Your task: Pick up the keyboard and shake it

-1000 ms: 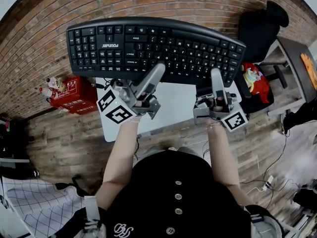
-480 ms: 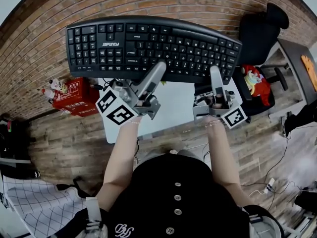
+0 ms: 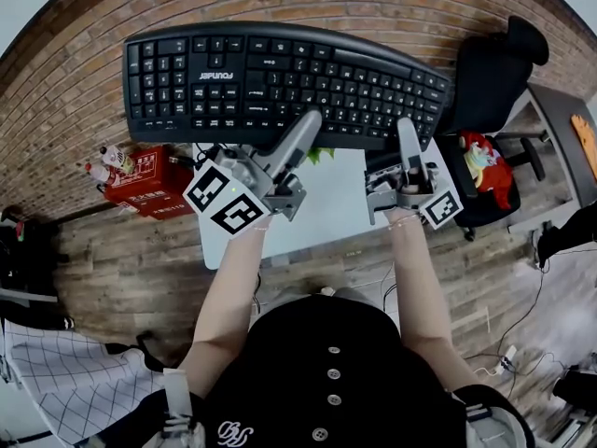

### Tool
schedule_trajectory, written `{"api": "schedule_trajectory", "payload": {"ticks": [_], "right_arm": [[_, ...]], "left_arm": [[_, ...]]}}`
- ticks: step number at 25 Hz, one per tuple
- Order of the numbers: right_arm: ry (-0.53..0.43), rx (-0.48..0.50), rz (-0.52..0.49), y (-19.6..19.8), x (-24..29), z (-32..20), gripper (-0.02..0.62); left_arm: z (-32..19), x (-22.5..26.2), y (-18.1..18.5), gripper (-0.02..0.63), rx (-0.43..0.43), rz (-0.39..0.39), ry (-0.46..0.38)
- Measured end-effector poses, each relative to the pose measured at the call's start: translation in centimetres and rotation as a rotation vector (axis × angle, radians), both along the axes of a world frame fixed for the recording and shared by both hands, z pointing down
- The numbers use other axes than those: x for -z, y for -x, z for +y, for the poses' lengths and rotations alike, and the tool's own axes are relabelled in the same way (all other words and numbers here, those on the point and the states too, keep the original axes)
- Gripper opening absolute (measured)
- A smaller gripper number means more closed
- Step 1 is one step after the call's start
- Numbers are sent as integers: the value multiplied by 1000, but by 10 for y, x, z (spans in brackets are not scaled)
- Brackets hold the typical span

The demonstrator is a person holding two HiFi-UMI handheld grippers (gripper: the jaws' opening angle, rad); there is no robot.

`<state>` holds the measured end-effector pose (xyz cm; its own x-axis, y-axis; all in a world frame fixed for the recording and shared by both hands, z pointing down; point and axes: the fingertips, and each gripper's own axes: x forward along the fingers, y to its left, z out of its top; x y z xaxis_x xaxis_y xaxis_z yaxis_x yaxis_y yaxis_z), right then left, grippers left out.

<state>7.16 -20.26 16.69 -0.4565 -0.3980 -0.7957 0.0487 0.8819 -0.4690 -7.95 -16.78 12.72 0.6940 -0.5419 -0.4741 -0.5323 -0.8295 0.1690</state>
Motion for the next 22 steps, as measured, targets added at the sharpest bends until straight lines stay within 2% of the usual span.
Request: {"api": "schedule_trajectory", "payload": {"ticks": [9,22], "right_arm": [[-15,41,-66,-6,-6,-7,121],[-44,50,-131,-16,-21,2,120]], "left_arm": [[3,4,-11,127,56,-67,-37],[14,-5,-23,127,60,-108,-67]]}}
